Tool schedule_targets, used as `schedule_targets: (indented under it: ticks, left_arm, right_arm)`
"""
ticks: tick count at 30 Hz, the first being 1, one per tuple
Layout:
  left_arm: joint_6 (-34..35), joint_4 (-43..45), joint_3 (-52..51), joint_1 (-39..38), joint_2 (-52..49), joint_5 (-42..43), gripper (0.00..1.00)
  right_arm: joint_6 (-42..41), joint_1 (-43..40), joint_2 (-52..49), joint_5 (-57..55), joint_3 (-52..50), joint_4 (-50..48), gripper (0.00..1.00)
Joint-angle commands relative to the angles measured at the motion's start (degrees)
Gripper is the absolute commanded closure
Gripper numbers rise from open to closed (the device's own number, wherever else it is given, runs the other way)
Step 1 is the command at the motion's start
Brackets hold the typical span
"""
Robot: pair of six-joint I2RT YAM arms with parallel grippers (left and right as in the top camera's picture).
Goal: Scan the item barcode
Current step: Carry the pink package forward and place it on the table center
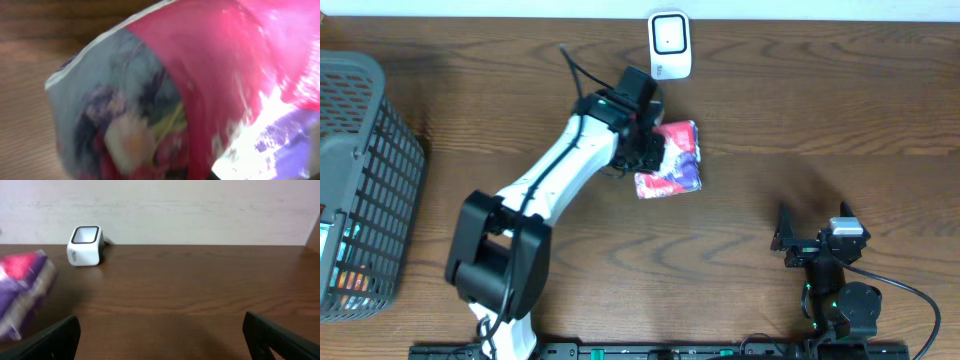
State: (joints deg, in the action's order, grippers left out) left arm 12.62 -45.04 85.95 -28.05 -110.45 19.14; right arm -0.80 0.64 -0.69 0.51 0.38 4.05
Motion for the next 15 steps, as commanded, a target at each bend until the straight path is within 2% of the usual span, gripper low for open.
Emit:
schedule_targets:
  ticks: [1, 2, 4, 10, 15]
  left_arm:
    - [-0.76, 0.44, 0.44, -0.26, -0.92, -0.39, 0.34]
    - [-0.76, 0.55, 0.66, -0.04, -0.68, -0.37, 0.23]
    - [-0.52, 0.07, 1.77, 0.94, 0.22, -0.35, 0.18]
    - [-0.55, -3.8, 8.13, 6.43, 6.51, -0.37, 0.16]
    - [-0.55, -3.93, 13.42, 15.47, 15.67, -0.39, 0.16]
  right_arm:
    - [0.46, 0.09, 0.31, 0.48, -0.07, 0.24, 0.01]
    - [0.46, 0.09, 0.31, 0.48, -0.07, 0.24, 0.01]
    - [0.46, 0.09, 0.31, 0.48, -0.07, 0.24, 0.01]
    - [0.46, 0.09, 0.31, 0.48, -0.07, 0.24, 0.01]
    - [0.46, 0.09, 0.31, 0.48, -0.07, 0.24, 0.01]
